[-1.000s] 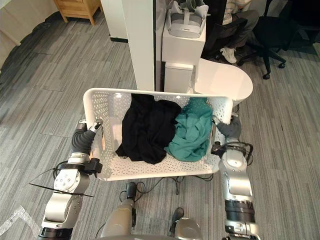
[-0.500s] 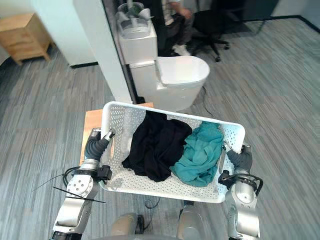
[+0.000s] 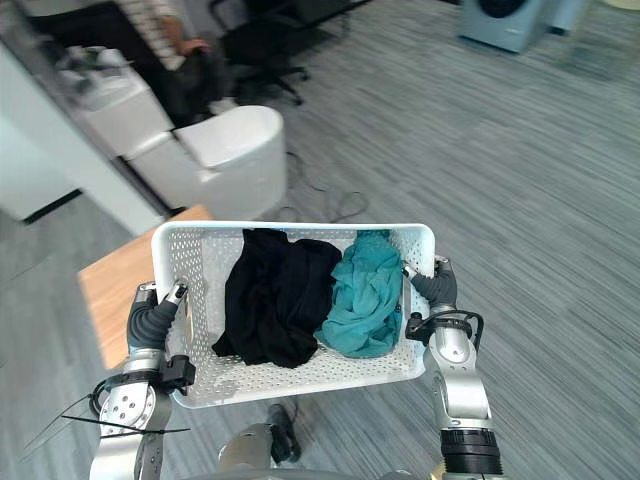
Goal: Pick up the laundry basket with both hands and put the clothes into the washing machine.
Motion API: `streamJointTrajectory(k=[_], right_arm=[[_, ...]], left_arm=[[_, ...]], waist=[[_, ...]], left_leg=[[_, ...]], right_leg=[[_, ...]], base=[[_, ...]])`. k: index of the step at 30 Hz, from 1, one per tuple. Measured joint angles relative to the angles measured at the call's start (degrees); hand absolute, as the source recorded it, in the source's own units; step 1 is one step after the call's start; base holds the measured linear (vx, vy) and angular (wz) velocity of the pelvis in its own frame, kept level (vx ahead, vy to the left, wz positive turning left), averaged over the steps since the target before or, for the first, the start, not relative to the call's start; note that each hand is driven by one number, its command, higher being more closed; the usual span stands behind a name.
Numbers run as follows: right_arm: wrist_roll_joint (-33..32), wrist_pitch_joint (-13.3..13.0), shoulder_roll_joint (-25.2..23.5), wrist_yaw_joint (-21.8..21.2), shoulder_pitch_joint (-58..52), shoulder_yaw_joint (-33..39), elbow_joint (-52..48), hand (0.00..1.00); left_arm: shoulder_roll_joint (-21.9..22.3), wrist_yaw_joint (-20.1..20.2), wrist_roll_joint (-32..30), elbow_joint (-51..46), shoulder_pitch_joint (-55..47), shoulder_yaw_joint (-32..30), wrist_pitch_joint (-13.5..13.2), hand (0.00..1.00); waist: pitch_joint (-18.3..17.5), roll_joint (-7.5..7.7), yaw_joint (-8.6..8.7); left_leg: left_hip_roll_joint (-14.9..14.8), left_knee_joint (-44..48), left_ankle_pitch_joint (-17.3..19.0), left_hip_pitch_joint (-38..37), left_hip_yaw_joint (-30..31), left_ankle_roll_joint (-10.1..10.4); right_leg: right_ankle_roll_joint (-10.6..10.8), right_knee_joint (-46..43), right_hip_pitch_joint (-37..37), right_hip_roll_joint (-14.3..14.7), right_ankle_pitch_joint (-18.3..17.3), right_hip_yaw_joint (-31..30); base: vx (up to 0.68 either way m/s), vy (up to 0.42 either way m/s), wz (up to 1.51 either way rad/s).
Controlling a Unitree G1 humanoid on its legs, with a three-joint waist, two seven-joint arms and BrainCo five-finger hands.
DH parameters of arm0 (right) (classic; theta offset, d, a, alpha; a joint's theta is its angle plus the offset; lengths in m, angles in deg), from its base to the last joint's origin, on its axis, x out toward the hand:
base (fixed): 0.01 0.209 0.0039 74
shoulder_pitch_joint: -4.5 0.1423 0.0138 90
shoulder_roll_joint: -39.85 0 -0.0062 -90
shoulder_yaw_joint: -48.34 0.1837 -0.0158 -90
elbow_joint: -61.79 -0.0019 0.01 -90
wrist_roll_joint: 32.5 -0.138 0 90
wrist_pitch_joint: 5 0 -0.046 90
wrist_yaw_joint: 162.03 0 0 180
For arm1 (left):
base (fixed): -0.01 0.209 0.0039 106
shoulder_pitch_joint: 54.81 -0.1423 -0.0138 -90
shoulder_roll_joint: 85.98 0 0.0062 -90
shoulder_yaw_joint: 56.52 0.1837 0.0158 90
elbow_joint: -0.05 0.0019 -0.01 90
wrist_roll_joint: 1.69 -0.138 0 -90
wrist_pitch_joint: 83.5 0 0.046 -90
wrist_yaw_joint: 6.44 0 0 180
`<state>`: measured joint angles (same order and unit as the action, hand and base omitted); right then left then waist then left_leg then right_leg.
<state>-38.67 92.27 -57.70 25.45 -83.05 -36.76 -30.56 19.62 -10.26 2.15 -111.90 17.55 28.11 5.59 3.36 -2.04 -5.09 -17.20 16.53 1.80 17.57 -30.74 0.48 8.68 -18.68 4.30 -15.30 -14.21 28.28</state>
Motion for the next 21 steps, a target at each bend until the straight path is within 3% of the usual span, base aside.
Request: streamJointTrajectory(k=[2,3,5,6,7,9,10,14,17,21], right_arm=[[0.01,-0.01,0.05,0.0,-0.07,-0.43,0.02,1.0],[0.0,-0.06,-0.05,0.0,-0.09,-0.59,0.03,1.0],[-0.06,-0.28,-0.48,0.0,-0.07,-1.37,0.05,1.0],[-0.26,-0.71,-1.25,0.0,-0.17,-1.78,0.05,1.0],[-0.38,-1.24,-1.02,0.0,-0.12,-1.71,0.05,1.0],[-0.48,-1.88,-1.24,0.0,-0.47,-1.42,0.05,1.0],[-0.53,-2.07,-1.75,-0.02,-0.74,-1.5,0.04,1.0],[-0.53,-2.23,-3.74,0.01,-4.85,-0.18,-1.66,1.0],[-0.51,-2.23,-5.37,0.06,-9.3,1.36,-5.06,1.0],[-0.52,-2.35,-6.04,0.12,-10.93,2.03,-6.38,1.0]], left_arm=[[-0.07,-0.27,0.0,0.08,-0.14,-0.17,0.18,1.0],[-0.08,-0.46,-0.01,0.07,-0.12,-0.55,0.16,1.0],[0.05,-0.85,-0.06,0.04,-0.14,-1.43,0.11,1.0],[-0.02,-1.4,-0.53,-0.12,-0.15,-1.74,0.05,1.0],[0.44,-1.53,-1.34,-0.33,-0.4,-1.71,-0.35,1.0],[1.44,-1.53,-2.63,-0.75,-0.46,-1.69,-0.61,1.0],[1.58,-2.3,-4.11,-1.29,-1.05,-1.72,-0.83,1.0],[1.07,-2.47,-6.05,-1.48,-1.33,-0.66,-0.59,1.0],[0.2,-2.49,-7.06,-1.48,-1.34,0.85,-0.54,1.0],[-0.46,-2.5,-7.33,-1.52,-1.31,1.7,-0.55,1.0]], waist=[[-0.01,0.7,-0.12],[0.08,0.95,0.14],[0.12,1.03,1.19],[0.38,1.43,1.2],[0.72,1.56,0.83],[0.68,1.12,0.97],[0.84,1.35,0.96],[1.82,3.04,3.2],[1.9,3.21,4.24],[2.1,2.92,4.6]], left_leg=[[-0.16,-2.09,-3.19,-1.53,7.43,0.62],[0.25,-1.62,-4.59,-2.46,15.94,0.81],[0.23,0.19,-4.56,-3.25,23.27,0.83],[0.48,1.8,-3.2,-4.38,27.39,1.84],[2.47,2.9,1.69,-5.74,32.08,4.38],[5.76,3.31,6.97,-7.63,34.97,5.83],[6.48,2.79,8.19,-9.53,34.96,6.4],[7.63,3.46,9.72,-10.32,30.66,5.66],[8.37,3.28,9.85,-10.24,28.81,5.43],[6.87,3.87,10.24,-10.65,27.16,5.83]], right_leg=[[-1.44,4.02,-0.28,3.37,2.53,-3.77],[-2.49,6.22,-1.09,5.48,4.07,-6.67],[-3.17,7.22,-1.86,6.99,4.73,-9.54],[-3.5,7.82,-2.2,7.64,4.97,-12.46],[-3.77,7.9,-1.92,8.25,5.62,-16.27],[-3.42,7.29,-0.66,8.64,6.07,-19.69],[-2.92,6.05,1.27,8.76,6.4,-24.22],[-1.72,6.55,2.83,7.46,7.99,-28.32],[-1.12,8.71,3.04,6.43,9.35,-28.61],[-1.15,9.34,3.04,7.61,9.35,-29.17]], base=[[-0.09,-0.175,-1.38],[-0.04,-0.125,-1.19],[-0.03,-0.125,-1.07],[0.0,-0.06,-1.37],[0.02,0.026,-1.35],[0.01,0.135,-1.35],[-0.02,0.135,-1.37],[-0.05,0.14,-0.72],[-0.02,0.088,-0.25],[0.01,-0.005,-0.18]])
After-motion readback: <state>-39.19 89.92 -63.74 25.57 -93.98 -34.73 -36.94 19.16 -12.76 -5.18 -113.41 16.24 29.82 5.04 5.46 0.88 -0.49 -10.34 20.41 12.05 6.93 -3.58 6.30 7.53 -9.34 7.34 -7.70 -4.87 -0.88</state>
